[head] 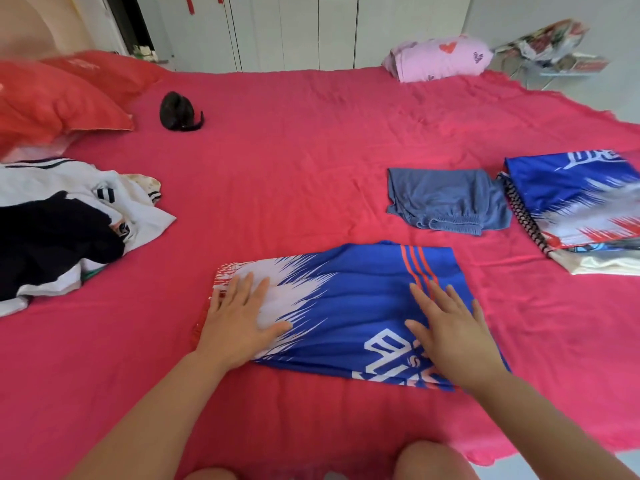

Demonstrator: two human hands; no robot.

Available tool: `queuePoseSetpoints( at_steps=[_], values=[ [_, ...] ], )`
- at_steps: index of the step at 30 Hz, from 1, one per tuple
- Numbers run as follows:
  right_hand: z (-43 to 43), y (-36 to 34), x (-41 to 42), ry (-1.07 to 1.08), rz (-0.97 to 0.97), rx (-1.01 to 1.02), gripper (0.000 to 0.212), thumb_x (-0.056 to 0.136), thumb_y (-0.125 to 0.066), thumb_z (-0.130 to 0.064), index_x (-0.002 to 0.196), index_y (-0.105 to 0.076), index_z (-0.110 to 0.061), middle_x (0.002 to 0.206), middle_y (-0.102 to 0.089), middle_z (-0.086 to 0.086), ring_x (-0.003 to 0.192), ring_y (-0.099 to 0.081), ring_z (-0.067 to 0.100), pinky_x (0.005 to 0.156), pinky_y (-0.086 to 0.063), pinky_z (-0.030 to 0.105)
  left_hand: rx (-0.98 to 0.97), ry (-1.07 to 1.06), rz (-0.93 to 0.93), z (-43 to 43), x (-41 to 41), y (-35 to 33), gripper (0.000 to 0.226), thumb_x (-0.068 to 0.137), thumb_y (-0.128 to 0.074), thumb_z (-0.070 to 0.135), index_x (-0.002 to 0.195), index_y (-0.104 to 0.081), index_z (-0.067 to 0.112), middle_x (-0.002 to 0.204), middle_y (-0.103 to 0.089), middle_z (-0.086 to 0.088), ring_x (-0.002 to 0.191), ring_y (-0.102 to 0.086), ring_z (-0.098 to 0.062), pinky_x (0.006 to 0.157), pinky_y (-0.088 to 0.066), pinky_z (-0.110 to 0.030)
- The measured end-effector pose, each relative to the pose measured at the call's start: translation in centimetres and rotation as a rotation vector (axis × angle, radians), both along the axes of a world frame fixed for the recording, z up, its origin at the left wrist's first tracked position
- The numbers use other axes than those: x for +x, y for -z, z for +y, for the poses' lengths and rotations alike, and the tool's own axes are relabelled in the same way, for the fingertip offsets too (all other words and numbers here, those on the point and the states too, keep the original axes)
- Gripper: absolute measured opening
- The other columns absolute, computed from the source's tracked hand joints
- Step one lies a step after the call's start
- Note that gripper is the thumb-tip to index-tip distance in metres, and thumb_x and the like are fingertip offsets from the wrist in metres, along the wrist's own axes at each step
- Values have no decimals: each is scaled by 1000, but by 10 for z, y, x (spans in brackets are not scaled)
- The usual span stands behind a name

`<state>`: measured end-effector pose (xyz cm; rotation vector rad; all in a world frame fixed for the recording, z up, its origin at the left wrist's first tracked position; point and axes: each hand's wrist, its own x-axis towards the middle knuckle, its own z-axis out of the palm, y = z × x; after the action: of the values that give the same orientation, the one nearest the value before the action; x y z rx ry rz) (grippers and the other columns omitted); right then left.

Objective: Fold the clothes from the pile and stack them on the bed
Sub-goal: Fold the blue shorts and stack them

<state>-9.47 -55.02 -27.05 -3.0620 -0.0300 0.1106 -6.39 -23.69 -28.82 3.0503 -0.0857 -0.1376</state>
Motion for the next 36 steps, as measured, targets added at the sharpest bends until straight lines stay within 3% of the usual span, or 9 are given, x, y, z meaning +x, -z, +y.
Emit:
queuePoseSetpoints(
  at_steps=[3,6,9,15,20,24,28,32,36],
  values=[
    [6,19,-7,-49,134,-34,97,61,28,-77,146,4,-38,158,1,-5,145,2,21,115,-6,48,-97,-129,-106,4,-7,-2,95,71,-16,79,149,-9,26,158,-3,-1,145,2,-20,116,-1,-41],
    [12,19,-2,15,200,-77,71,84,0,-70,147,1,-37,158,1,-4,145,1,23,114,-8,51,-245,-298,-146,12,-10,-6,78,88,-46,56,149,-13,19,157,-9,-8,144,-8,-26,115,-15,-42],
    [34,3,10,-12,5,47,57,96,-27,-50,147,-7,-36,158,-5,-1,145,-1,21,115,-6,47,-360,-456,-94,18,-9,-10,83,87,-51,52,149,-11,14,154,-18,-15,139,-23,-32,108,-28,-45],
    [54,33,2,-140,179,-32,98,61,33,-74,147,4,-37,158,5,-4,145,4,24,115,-5,48,-621,-664,17,27,7,-15,68,83,-66,40,129,-44,-5,129,-52,-24,117,-51,-36,94,-41,-41],
    [51,4,15,-98,120,142,54,97,-35,-45,147,-20,-30,155,-17,-1,144,-13,18,116,-14,40,-1337,-809,134,30,6,-38,15,76,-73,3,87,-64,-4,60,-68,-10,48,-64,-18,51,-53,-26],
    [57,-27,15,-83,-6,589,48,96,-45,-33,141,-38,-21,146,-39,-1,134,-35,12,106,-24,19,-1397,-581,-9,-10,5,-71,19,76,-70,-1,93,-63,4,85,-67,-16,62,-62,-21,60,-52,-29],
    [65,-57,15,63,147,1127,42,96,-41,-41,135,-43,-27,134,-50,-4,123,-49,13,102,-38,27,-1392,-304,-99,-76,1,-94,31,74,-70,-2,95,-67,20,83,-67,-3,64,-62,-10,64,-54,-25],
    [46,-72,18,235,359,1631,47,91,-35,-58,111,-61,-24,99,-67,0,84,-66,12,64,-52,25,-1353,-65,-31,-141,-16,-102,45,79,-63,-8,104,-56,29,80,-60,14,69,-59,5,62,-43,-3],
    [7,-73,24,324,276,1737,23,95,-47,-19,97,-64,-4,79,-67,13,65,-65,20,58,-55,25,-1304,-1,150,-176,-25,-91,43,82,-56,-8,120,-56,13,98,-60,6,92,-58,-9,81,-47,-14]
  ],
)
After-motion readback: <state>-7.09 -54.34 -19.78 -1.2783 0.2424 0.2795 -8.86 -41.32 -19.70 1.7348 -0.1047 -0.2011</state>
